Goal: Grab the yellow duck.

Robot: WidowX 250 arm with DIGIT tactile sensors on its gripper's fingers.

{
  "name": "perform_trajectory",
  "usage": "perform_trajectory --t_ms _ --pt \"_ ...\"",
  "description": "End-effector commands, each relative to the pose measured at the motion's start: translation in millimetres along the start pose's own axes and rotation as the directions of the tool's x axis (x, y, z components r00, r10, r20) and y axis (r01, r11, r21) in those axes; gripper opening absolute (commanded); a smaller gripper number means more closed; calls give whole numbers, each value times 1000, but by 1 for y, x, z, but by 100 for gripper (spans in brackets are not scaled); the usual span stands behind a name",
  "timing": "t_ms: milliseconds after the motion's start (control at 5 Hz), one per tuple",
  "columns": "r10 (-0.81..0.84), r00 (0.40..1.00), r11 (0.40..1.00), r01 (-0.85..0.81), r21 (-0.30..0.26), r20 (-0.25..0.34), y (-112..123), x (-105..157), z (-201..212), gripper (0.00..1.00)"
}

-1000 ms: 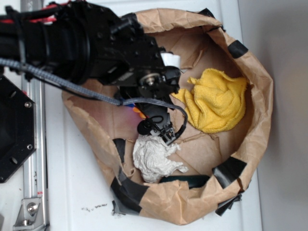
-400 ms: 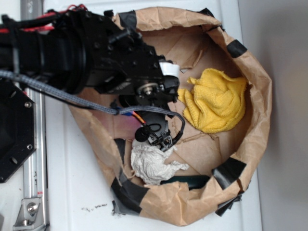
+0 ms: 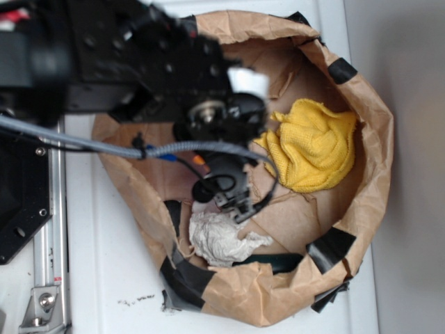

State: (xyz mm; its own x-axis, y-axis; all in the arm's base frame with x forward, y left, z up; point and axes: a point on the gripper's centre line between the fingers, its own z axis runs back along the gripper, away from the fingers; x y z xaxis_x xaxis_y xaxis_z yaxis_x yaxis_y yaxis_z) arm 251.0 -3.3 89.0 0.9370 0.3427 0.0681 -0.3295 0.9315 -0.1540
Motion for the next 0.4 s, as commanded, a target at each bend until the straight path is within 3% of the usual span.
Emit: perform_trajectory --t_ms 0,200 --pt "-115 993 990 113 84 24 0 13 116 0" --pt "-185 983 976 184 116 2 -8 14 160 0"
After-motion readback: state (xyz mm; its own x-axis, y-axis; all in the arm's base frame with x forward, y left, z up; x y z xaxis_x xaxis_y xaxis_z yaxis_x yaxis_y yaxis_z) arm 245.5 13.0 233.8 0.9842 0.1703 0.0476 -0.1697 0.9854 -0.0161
